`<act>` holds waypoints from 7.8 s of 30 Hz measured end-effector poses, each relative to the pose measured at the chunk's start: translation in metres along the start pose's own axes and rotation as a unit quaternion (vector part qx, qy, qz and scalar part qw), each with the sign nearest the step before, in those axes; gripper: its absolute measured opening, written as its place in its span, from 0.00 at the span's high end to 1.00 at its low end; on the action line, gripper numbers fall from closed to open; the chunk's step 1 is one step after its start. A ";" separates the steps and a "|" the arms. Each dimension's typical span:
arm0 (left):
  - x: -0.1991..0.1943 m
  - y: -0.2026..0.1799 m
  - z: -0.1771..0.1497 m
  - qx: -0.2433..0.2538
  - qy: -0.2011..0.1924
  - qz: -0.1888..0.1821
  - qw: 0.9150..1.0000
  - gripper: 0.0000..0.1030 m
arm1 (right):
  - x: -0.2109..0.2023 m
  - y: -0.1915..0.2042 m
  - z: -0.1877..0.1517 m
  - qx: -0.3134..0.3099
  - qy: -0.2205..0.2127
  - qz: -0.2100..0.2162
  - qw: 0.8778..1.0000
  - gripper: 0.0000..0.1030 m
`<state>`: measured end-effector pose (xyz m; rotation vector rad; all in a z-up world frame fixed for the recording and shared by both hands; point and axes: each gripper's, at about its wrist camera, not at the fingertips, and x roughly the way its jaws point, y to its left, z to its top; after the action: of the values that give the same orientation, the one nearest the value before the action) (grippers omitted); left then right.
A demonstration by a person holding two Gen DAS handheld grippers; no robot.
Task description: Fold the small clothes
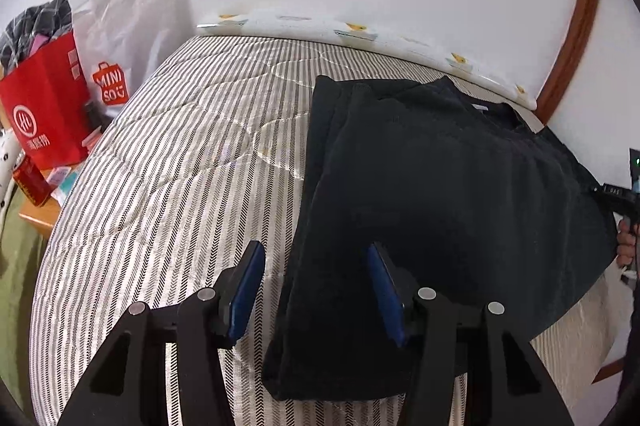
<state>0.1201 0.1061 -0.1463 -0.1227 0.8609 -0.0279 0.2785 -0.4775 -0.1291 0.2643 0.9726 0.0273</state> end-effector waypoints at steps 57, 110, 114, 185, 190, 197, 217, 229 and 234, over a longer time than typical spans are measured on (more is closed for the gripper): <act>-0.009 0.121 -0.020 -0.013 0.022 0.097 0.995 0.19 | -0.024 0.469 -0.249 -0.371 -0.044 -0.022 0.927 0.32; -0.016 -0.193 -0.044 0.187 0.008 -0.190 0.964 0.18 | -0.075 0.048 -0.072 0.049 -0.102 0.069 0.991 0.82; -0.005 -0.221 -0.054 0.220 0.019 -0.178 0.959 0.18 | -0.076 0.046 -0.072 0.025 -0.110 0.060 0.992 0.82; 0.029 -0.079 -0.004 0.117 0.017 -0.105 0.987 0.45 | -0.088 0.188 -0.067 -0.009 -0.169 0.095 0.981 0.89; 0.027 -0.085 -0.006 0.124 0.013 -0.106 0.987 0.47 | -0.059 0.163 -0.096 0.022 -0.109 0.073 0.991 0.88; 0.009 -0.072 -0.012 0.124 0.015 -0.104 0.987 0.47 | -0.072 0.165 -0.102 0.009 -0.107 0.056 0.993 0.79; -0.003 -0.068 -0.022 0.095 -0.010 -0.107 0.990 0.50 | -0.070 0.162 -0.144 -0.039 -0.024 0.090 0.995 0.55; -0.006 -0.097 -0.031 0.115 -0.003 -0.112 0.987 0.87 | -0.059 0.149 -0.116 -0.042 -0.071 0.085 0.993 0.90; -0.017 -0.090 -0.036 0.123 0.005 -0.111 0.986 0.85 | -0.082 0.140 -0.132 -0.068 -0.065 0.048 0.994 0.85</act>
<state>0.0842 0.0145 -0.1464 0.0134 0.8442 -0.3428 0.1373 -0.3257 -0.0997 0.1851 0.8245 0.1614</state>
